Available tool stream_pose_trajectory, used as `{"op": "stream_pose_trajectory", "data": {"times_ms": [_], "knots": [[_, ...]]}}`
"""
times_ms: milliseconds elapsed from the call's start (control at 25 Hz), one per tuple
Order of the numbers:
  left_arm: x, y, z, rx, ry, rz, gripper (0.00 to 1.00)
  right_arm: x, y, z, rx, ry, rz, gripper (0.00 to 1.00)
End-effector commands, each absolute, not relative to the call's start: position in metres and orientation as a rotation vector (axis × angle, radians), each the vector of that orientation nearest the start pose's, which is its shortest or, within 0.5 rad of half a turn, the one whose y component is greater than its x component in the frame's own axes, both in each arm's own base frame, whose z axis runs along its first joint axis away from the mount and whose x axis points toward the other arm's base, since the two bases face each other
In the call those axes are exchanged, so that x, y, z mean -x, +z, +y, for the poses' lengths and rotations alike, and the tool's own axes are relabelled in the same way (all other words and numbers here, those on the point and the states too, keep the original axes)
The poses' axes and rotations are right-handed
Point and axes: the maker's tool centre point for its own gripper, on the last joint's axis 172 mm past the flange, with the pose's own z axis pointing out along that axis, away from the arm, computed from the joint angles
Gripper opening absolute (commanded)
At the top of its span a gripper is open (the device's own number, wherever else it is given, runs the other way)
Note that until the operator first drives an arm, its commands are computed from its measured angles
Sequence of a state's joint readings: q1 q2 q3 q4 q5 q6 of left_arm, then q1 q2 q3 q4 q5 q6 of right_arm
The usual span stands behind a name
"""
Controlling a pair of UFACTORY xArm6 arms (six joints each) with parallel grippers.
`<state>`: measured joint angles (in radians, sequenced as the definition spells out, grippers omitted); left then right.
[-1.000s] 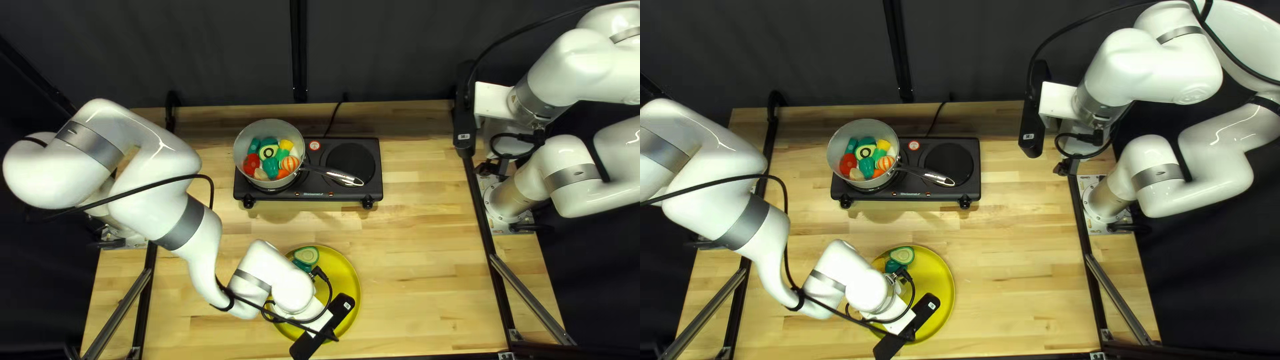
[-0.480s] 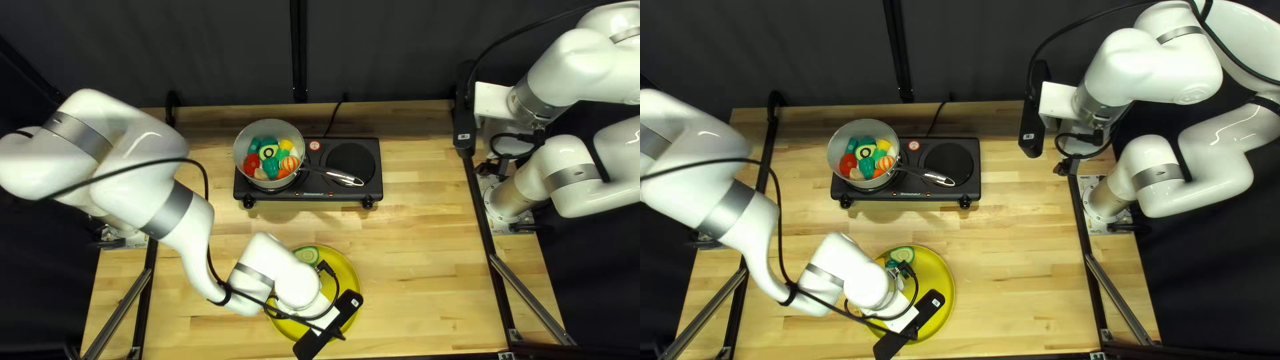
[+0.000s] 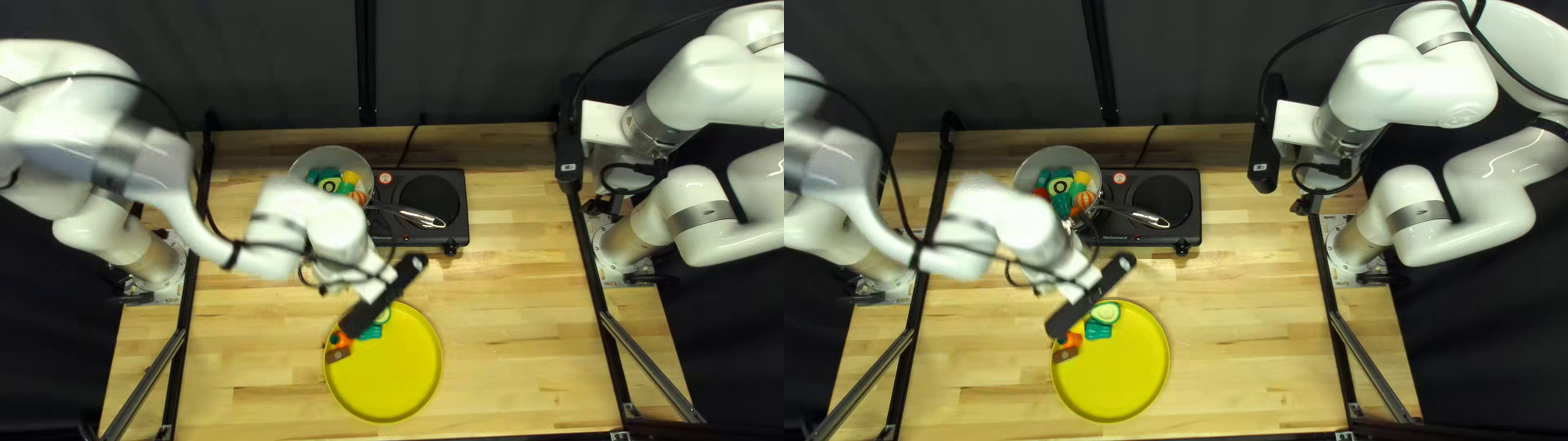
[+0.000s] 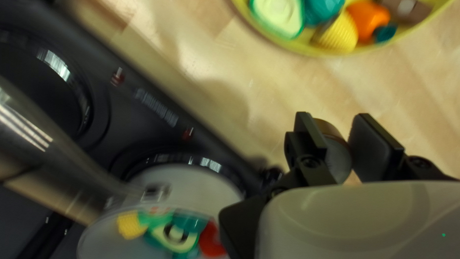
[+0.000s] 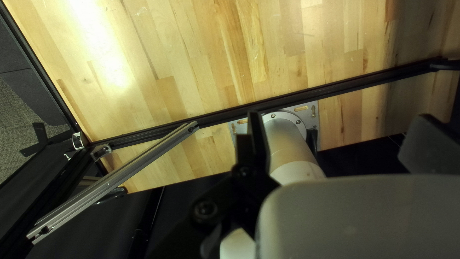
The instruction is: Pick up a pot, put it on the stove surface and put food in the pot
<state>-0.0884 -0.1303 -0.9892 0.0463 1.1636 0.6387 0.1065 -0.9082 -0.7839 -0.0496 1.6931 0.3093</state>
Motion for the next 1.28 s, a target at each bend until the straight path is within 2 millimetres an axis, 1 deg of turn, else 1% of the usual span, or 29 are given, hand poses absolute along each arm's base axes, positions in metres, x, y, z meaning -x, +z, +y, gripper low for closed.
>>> {"op": "stream_pose_trajectory", "data": {"times_ms": [40,80,120,160,280,400,480,560,760,1240,1280], "knots": [[-0.404,0.218,0.033,2.924,0.122,1.072,0.00,-0.215,0.334,0.009,3.173,-0.015,0.332,1.00],[-0.401,0.219,0.043,2.930,0.128,1.052,0.00,-0.215,0.334,0.009,3.173,-0.015,0.332,1.00],[-0.399,0.220,0.049,2.933,0.133,1.038,0.00,-0.215,0.334,0.009,3.173,-0.015,0.332,1.00],[-0.395,0.219,0.064,2.942,0.143,1.005,0.00,-0.215,0.334,0.009,3.173,-0.015,0.332,1.00],[-0.391,0.212,0.094,2.972,0.155,0.931,0.00,-0.215,0.334,0.009,3.173,-0.015,0.332,1.00],[-0.392,0.203,0.115,3.007,0.165,0.875,0.00,-0.215,0.334,0.009,3.173,-0.015,0.332,1.00],[-0.391,0.198,0.121,3.025,0.171,0.851,0.00,-0.215,0.334,0.009,3.173,-0.015,0.332,1.00],[-0.391,0.196,0.122,3.035,0.170,0.836,0.00,-0.215,0.334,0.009,3.173,-0.015,0.332,1.00],[-0.398,0.198,0.112,3.040,0.169,0.830,0.00,-0.215,0.334,0.009,3.173,-0.015,0.332,1.00],[-0.398,0.198,0.112,3.040,0.169,0.830,0.00,-0.215,0.334,0.009,3.173,-0.015,0.332,1.00],[-0.398,0.198,0.112,3.040,0.169,0.830,0.76,-0.215,0.334,0.009,3.173,-0.015,0.332,1.00]]}}
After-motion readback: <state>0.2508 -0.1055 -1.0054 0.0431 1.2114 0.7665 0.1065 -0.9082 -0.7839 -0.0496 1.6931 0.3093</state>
